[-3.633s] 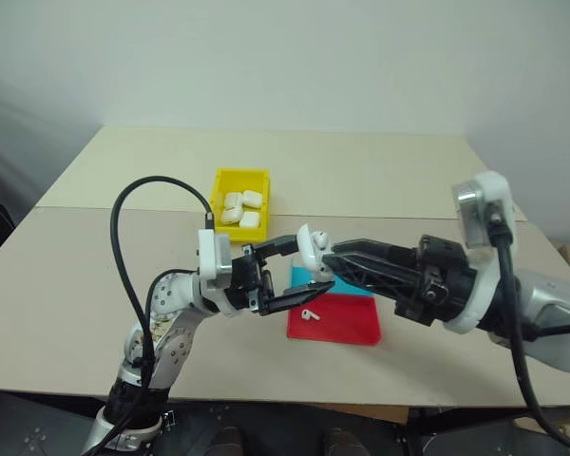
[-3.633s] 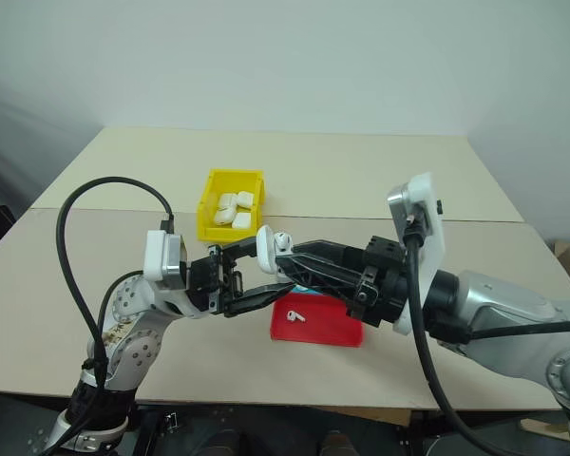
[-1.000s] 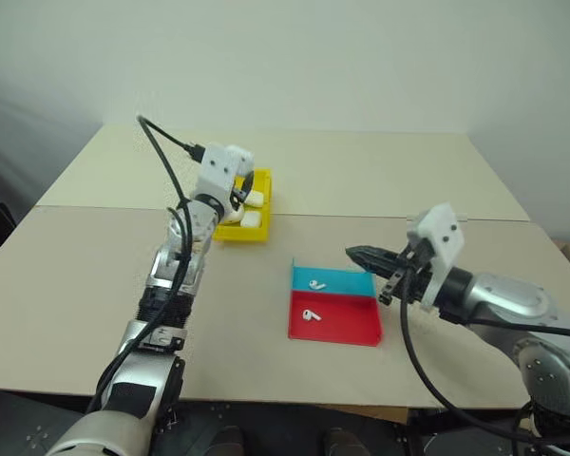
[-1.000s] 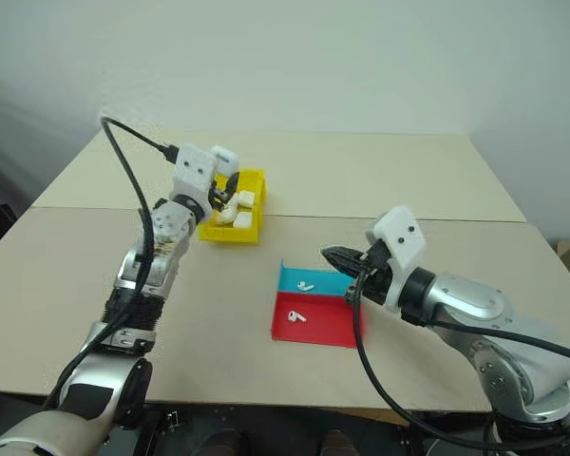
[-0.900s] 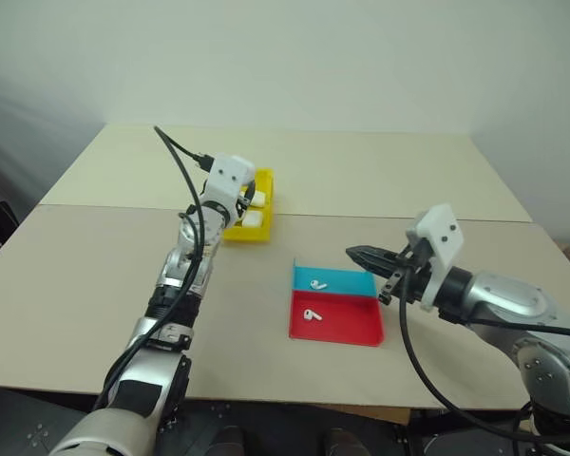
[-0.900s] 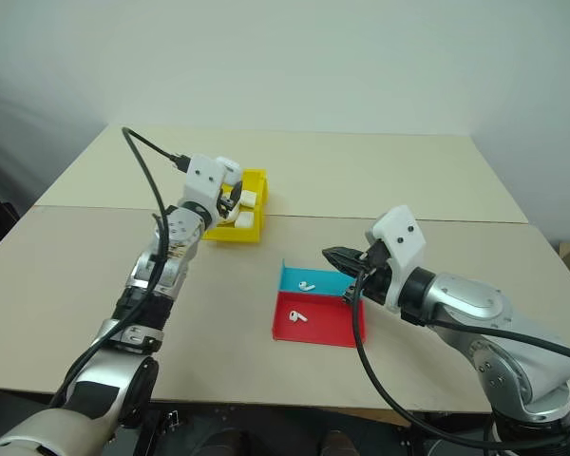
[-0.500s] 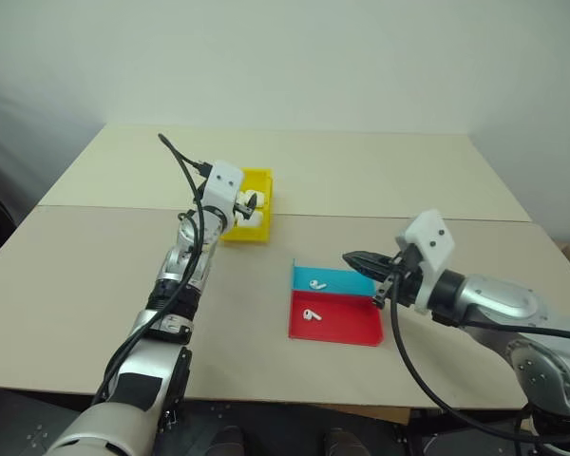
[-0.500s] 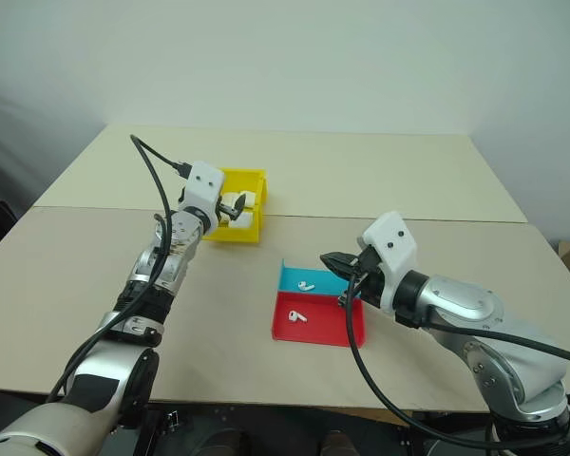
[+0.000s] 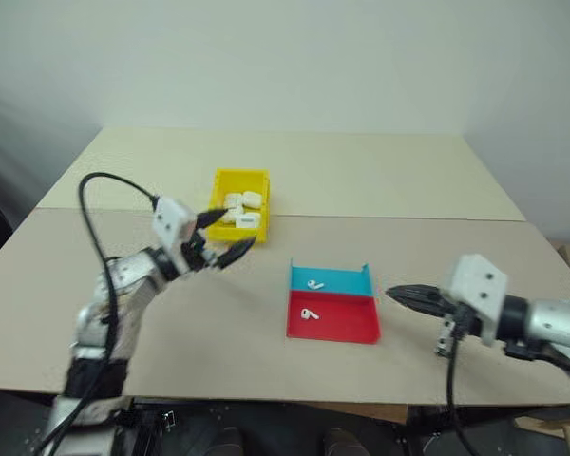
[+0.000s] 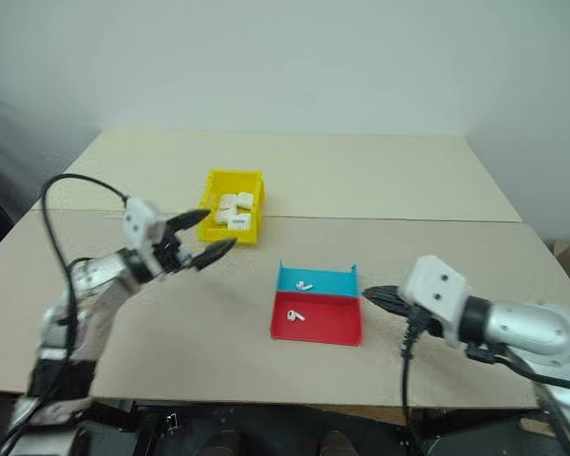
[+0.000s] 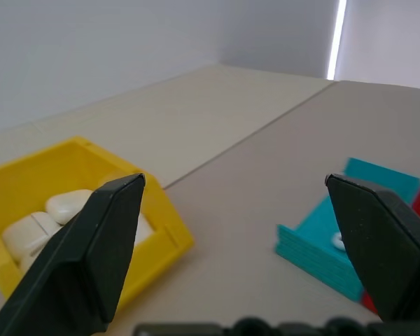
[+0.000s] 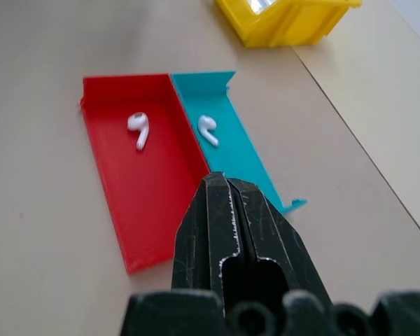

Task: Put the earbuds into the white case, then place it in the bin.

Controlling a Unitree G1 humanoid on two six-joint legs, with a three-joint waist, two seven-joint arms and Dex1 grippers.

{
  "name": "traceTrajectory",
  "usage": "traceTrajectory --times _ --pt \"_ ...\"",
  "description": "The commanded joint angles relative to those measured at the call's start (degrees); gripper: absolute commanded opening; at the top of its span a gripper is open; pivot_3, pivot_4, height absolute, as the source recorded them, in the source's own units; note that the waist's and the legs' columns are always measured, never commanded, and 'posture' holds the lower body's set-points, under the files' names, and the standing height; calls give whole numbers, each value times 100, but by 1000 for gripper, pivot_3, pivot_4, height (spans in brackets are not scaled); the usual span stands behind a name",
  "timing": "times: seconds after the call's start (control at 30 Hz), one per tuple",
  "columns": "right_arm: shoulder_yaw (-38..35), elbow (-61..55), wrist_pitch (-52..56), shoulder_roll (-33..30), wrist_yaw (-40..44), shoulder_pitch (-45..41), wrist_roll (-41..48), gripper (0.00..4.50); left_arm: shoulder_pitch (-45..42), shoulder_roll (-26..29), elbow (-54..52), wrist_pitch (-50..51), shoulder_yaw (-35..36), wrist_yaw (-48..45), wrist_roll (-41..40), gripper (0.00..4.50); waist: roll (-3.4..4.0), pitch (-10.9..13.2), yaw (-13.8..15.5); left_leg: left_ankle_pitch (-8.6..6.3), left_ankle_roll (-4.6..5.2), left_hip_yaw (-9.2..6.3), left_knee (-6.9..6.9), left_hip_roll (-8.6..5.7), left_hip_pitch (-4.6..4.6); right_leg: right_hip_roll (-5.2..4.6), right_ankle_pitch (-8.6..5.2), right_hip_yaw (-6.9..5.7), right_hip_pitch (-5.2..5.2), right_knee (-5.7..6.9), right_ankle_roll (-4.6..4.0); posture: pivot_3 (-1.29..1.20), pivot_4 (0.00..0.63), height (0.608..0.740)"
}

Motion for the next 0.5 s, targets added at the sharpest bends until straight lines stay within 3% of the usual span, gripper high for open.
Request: traceTrajectory --times 0.03,0.13,0.27,0.5 --pt "-798 256 -534 -154 645 267 -49 0 474 637 -557 150 595 -869 -650 4489 0 0 0 0 0 4 -2 1 13 -1 -2 1 8 -1 -2 0 150 740" --pt "-1319 632 -954 -228 1285 541 -63 0 1127 1207 -821 400 1041 -1386 -1002 4489 -1 1 16 0 0 8 -4 4 33 -2 -7 1 24 -4 0 0 150 740" --pt "-1631 911 -1371 -337 1831 616 -54 0 1710 1537 -943 422 1392 -1633 -1068 4489 -1 1 18 -1 0 14 -4 5 33 -3 -8 3 22 -5 -1 0 150 740" --pt "-1493 1068 -1261 -191 1656 134 302 0 1846 1670 -1011 523 1728 -1495 -1150 4489 -2 1 6 -1 0 18 -6 8 35 -1 -9 7 20 -5 -4 0 150 740"
